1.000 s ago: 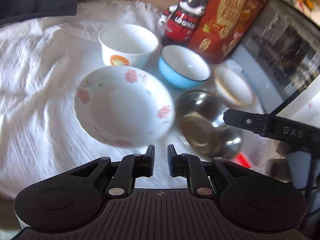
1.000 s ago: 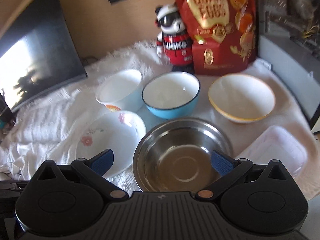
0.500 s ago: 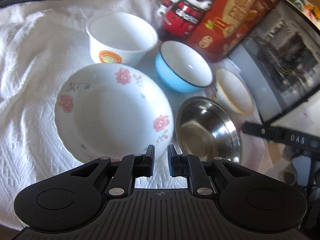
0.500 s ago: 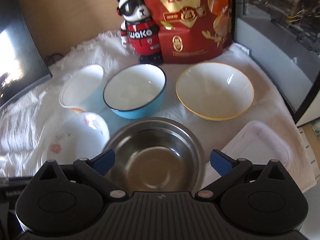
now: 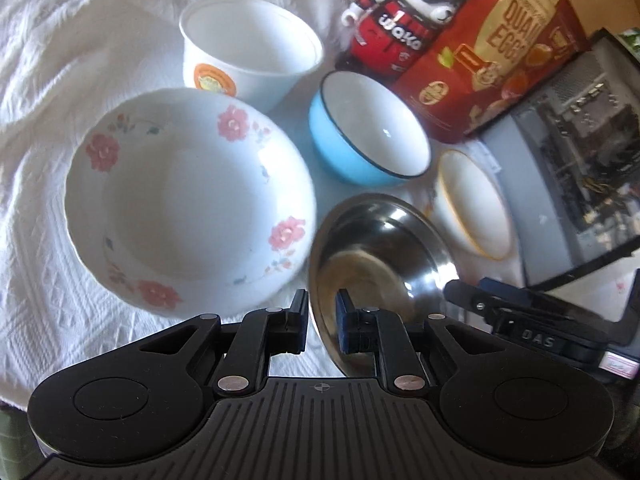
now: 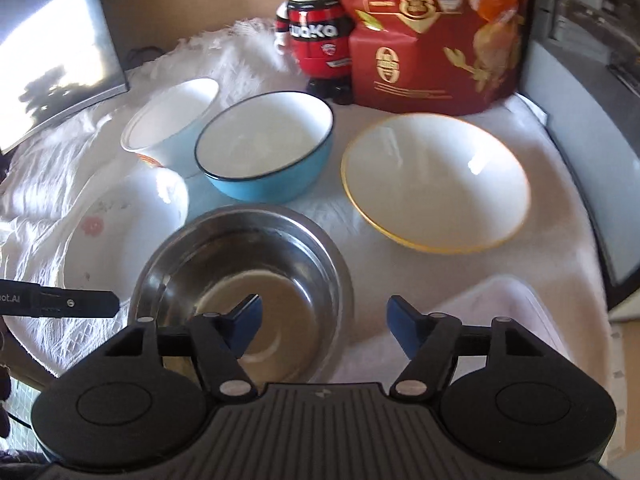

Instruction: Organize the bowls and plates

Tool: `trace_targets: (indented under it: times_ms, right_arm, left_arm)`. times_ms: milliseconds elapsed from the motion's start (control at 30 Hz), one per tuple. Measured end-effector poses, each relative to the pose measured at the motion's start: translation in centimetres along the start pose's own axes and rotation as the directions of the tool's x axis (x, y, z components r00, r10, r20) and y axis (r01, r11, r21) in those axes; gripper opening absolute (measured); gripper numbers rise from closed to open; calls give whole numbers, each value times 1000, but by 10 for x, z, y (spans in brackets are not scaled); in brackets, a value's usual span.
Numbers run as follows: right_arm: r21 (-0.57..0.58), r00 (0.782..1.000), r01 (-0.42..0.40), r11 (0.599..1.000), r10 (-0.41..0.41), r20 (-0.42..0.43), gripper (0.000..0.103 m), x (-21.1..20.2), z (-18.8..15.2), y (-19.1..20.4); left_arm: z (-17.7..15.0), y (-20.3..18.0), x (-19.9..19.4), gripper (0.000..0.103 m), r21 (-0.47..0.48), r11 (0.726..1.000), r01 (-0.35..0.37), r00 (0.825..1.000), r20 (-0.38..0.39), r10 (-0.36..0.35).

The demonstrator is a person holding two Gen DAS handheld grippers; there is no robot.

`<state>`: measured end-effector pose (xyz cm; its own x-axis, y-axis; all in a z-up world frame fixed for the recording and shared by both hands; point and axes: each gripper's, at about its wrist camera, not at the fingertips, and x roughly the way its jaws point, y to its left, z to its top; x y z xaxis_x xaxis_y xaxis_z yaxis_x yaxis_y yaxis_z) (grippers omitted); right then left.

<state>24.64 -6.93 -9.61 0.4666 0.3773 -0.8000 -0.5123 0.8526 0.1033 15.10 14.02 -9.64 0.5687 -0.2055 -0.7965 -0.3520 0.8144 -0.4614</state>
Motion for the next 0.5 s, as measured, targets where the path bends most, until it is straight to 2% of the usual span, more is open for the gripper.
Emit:
trace_targets:
  times_ms: [133, 267, 500]
  right_arm:
    - [-55, 1000, -18, 998, 18, -4, 69, 13, 6, -2]
    - [-57, 999, -30, 998, 29, -26, 69, 30, 13, -10]
    - [10, 987, -141, 990, 141, -71, 69, 51, 15, -11]
  left_arm:
    - [-1, -2, 6, 16, -1, 997, -74, 997, -23, 74]
    - [-3, -5, 9, 18, -9, 997, -80, 996, -27, 80]
    - [-2, -13, 26, 20, -15, 998, -66, 995, -69, 65]
